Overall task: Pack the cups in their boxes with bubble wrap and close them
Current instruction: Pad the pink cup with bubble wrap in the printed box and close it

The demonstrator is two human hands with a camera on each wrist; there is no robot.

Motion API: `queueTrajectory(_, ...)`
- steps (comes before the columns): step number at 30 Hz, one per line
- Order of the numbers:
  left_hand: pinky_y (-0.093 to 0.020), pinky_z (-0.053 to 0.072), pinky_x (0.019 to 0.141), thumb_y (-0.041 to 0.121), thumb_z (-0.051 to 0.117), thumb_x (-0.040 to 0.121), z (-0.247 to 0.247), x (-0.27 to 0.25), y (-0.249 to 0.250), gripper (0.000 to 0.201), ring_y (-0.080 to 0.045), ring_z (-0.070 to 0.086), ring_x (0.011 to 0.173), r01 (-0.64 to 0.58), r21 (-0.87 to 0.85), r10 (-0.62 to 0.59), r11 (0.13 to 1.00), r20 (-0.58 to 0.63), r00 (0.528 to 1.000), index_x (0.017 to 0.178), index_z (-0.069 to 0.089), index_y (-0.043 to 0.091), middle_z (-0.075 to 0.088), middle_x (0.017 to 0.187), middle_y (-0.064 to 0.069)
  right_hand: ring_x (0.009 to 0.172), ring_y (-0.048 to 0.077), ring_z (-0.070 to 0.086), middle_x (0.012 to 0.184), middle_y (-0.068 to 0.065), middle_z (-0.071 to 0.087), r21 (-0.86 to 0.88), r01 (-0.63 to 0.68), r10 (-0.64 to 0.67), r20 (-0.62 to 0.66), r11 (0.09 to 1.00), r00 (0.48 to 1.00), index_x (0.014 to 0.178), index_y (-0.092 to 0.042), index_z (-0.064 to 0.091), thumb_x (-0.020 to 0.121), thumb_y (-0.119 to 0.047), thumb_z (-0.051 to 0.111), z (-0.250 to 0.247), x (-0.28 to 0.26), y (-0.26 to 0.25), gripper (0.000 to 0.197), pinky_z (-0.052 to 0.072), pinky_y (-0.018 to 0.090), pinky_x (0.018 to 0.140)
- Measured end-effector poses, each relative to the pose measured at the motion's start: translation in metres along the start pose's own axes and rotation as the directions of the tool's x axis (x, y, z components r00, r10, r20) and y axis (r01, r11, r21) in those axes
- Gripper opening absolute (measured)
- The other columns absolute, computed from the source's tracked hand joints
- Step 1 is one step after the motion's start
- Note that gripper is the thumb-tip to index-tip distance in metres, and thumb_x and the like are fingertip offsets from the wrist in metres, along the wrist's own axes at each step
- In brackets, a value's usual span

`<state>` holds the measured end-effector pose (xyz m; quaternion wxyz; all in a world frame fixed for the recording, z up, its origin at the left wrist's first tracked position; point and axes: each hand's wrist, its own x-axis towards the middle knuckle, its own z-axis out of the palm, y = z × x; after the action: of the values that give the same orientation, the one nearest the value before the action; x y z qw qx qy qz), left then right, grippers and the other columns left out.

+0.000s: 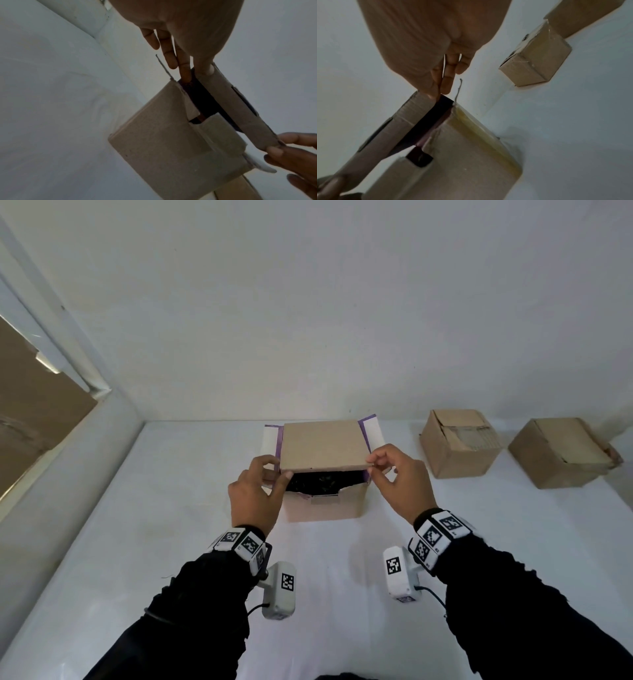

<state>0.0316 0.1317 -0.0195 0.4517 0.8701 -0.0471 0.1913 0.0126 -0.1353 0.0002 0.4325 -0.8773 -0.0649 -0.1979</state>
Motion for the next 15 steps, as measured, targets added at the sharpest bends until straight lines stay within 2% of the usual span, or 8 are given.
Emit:
queueTrajectory(3, -0.045, 0.046, 0.081, 0.041, 0.066, 0.086, 0.000, -0.006, -0.008, 0.019, -0.010, 0.062, 0.080, -0.052, 0.123, 0.049, 0.991, 0.026, 0.998, 0.100, 0.055, 0.035, 0.064, 0.074, 0.019, 0.080, 0.006, 0.060, 0.078, -0.018, 0.064, -0.167, 0.054, -0.052, 0.013, 0.985, 0.999, 0.092, -0.028, 0.064, 0.083, -0.017, 0.067, 0.004, -0.008, 0.005, 0.014, 0.045, 0.038, 0.079)
queueTrajectory(6, -0.034, 0.034, 0.082, 0.033, 0.067, 0.087, 0.001, -0.008, -0.011, 0.019, -0.012, 0.057, 0.083, -0.074, 0.216, 0.066, 0.974, 0.043, 0.997, 0.102, 0.055, 0.032, 0.062, 0.075, 0.021, 0.083, 0.014, 0.054, 0.078, -0.017, 0.064, -0.292, 0.092, -0.088, 0.027, 0.952, 0.996, 0.091, -0.029, 0.064, 0.083, -0.017, 0.067, 0.007, -0.011, 0.007, 0.015, 0.034, 0.035, 0.078)
queueTrajectory(9, -0.030, 0.028, 0.079, 0.028, 0.066, 0.087, 0.002, -0.011, -0.009, 0.013, -0.013, 0.056, 0.084, -0.145, 0.313, 0.128, 0.939, 0.073, 0.989, 0.096, 0.058, 0.034, 0.063, 0.078, 0.017, 0.083, 0.014, 0.050, 0.077, -0.018, 0.064, -0.346, 0.096, -0.098, 0.012, 0.933, 0.995, 0.090, -0.030, 0.065, 0.081, -0.020, 0.064, 0.010, -0.013, 0.008, 0.014, 0.028, 0.033, 0.079)
queueTrajectory(12, -0.028, 0.025, 0.080, 0.033, 0.060, 0.088, 0.002, -0.010, -0.009, 0.010, -0.012, 0.056, 0.083, -0.163, 0.289, 0.150, 0.943, 0.068, 0.986, 0.097, 0.057, 0.034, 0.061, 0.078, 0.019, 0.084, 0.012, 0.052, 0.079, -0.018, 0.064, -0.292, 0.059, -0.063, -0.005, 0.955, 0.998, 0.094, -0.031, 0.065, 0.083, -0.019, 0.065, 0.010, -0.013, 0.008, 0.016, 0.030, 0.032, 0.080)
queueTrajectory(15, -0.028, 0.031, 0.081, 0.029, 0.054, 0.092, -0.001, -0.003, 0.003, 0.017, -0.009, 0.057, 0.080, -0.198, 0.185, 0.199, 0.963, 0.015, 0.980, 0.110, 0.053, 0.029, 0.058, 0.082, 0.018, 0.080, 0.005, 0.057, 0.086, -0.016, 0.064, -0.062, 0.048, -0.053, -0.074, 0.997, 0.996, 0.099, -0.024, 0.062, 0.087, -0.013, 0.066, 0.008, -0.006, -0.004, 0.017, 0.043, 0.027, 0.077)
